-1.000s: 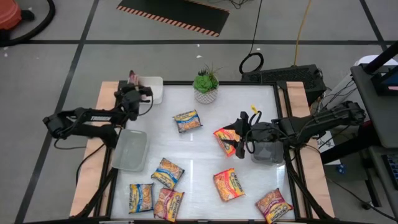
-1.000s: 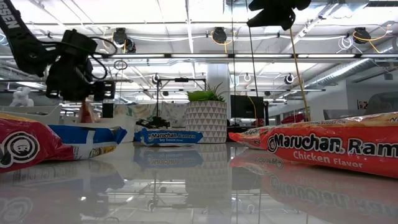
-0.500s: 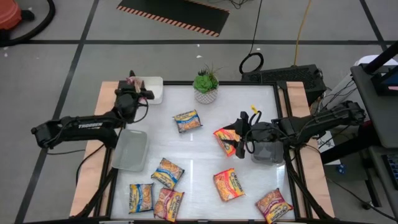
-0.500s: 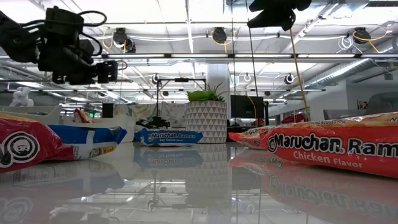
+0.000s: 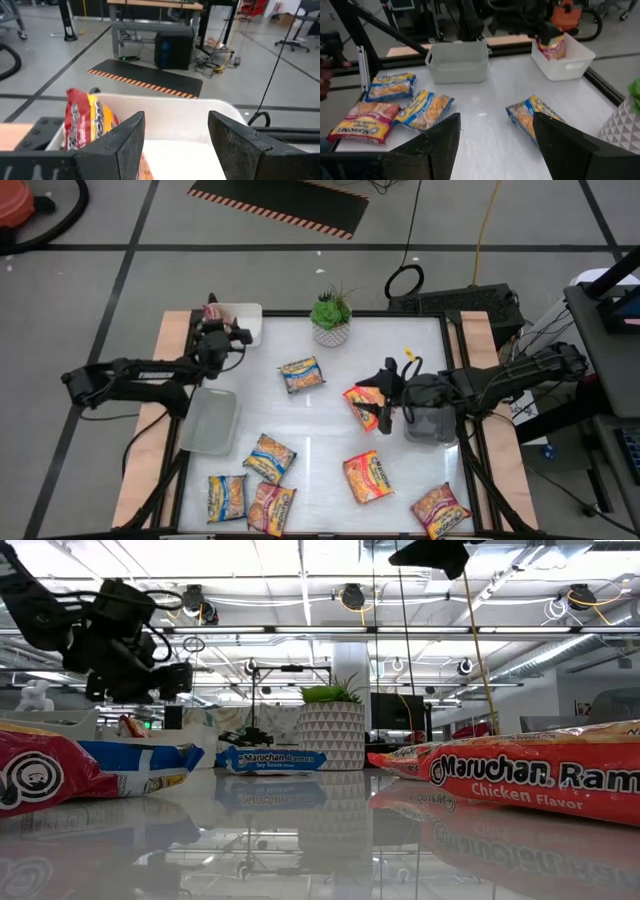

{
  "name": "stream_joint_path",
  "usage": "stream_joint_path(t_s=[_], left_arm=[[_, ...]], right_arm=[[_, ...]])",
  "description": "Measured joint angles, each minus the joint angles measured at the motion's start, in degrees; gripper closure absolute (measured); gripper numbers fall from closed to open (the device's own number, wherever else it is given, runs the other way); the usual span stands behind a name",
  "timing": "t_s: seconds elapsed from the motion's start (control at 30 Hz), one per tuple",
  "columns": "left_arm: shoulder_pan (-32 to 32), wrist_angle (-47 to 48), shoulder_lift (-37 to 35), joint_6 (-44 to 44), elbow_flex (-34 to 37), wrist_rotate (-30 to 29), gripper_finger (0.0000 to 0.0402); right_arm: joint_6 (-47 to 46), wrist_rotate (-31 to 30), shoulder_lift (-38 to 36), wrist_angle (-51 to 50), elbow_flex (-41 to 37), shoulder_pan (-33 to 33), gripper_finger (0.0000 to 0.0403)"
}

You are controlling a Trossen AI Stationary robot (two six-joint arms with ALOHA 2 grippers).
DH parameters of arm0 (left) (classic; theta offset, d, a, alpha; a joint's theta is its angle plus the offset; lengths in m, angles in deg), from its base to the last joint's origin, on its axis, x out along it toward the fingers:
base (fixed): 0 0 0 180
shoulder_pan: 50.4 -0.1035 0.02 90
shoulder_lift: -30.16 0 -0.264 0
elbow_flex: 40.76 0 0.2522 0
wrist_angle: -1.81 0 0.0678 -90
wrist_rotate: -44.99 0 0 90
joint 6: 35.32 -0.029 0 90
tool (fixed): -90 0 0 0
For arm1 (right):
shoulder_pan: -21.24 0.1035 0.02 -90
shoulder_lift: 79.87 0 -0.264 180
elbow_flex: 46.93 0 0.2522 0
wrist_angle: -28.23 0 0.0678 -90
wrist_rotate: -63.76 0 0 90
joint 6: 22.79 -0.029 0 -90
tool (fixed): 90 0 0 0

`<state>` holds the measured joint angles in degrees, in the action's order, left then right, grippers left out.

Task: Sort Maruchan noodles
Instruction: Put the top red noodle pack into the white bin

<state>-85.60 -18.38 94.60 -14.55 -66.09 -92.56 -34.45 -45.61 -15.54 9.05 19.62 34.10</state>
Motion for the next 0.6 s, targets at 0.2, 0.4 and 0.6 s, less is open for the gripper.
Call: stream_joint_path(t_s=[0.2,0.4,0.6], left_arm=[[-3.2,0.0,6.6,1.2,0.0,0.0,0.0179],[-4.9,-0.2,8.4,0.9,0.0,-3.5,0.0179],[-4.9,-0.2,8.3,-4.0,0.0,-9.9,0.0179]], right_arm=[[2.3,0.0,0.0,1.8,0.0,0.0,0.0161],[2.7,0.0,0.0,1.8,0.0,0.0,0.0161],[2.4,0.0,0.0,1.2,0.0,0.0,0.0161]])
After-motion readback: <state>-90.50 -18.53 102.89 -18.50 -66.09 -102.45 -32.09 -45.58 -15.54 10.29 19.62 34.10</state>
